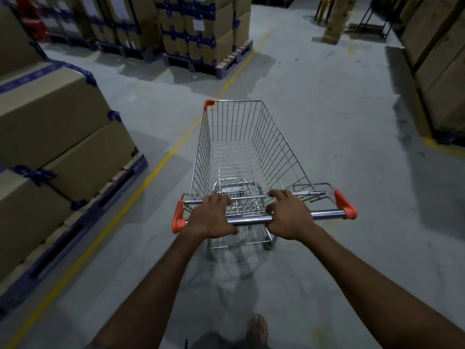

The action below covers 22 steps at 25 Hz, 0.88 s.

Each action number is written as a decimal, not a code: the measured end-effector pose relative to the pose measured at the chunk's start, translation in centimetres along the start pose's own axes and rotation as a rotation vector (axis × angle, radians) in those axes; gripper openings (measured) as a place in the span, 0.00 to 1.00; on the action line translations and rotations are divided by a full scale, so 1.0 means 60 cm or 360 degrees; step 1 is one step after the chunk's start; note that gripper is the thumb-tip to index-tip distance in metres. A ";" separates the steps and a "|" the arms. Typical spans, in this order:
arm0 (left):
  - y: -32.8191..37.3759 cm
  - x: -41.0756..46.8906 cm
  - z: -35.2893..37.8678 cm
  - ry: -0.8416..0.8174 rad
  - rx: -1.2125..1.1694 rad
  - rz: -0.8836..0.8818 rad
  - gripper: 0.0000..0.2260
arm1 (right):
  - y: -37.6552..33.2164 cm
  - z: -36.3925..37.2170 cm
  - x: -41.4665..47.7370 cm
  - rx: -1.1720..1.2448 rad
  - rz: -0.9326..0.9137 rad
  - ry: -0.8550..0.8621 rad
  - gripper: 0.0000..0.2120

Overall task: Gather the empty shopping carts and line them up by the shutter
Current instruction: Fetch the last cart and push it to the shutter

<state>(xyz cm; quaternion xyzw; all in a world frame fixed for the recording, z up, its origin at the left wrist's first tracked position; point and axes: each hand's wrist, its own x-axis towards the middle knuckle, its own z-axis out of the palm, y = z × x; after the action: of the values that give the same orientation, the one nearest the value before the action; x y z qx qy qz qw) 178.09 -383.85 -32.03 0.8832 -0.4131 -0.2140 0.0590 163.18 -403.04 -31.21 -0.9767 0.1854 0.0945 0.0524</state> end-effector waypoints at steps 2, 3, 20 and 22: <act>0.008 -0.041 0.014 0.0019 -0.0038 0.0001 0.43 | -0.010 0.010 -0.038 0.0008 -0.0015 0.0026 0.29; 0.013 -0.061 0.023 0.0015 -0.0060 -0.0010 0.46 | -0.015 0.015 -0.056 0.0011 -0.0030 0.0047 0.32; 0.055 -0.429 0.176 0.0105 -0.0046 -0.0188 0.46 | -0.130 0.082 -0.365 0.0057 -0.0234 -0.0166 0.47; 0.066 -0.464 0.186 0.0110 -0.0067 -0.0232 0.47 | -0.133 0.087 -0.390 0.0074 -0.0290 -0.0151 0.47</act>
<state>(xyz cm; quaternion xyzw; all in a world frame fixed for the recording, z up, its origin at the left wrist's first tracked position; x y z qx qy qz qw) 154.74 -364.61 -31.79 0.9164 -0.3408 -0.1956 0.0760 143.91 -386.66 -30.98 -0.9825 0.0952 0.1312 0.0922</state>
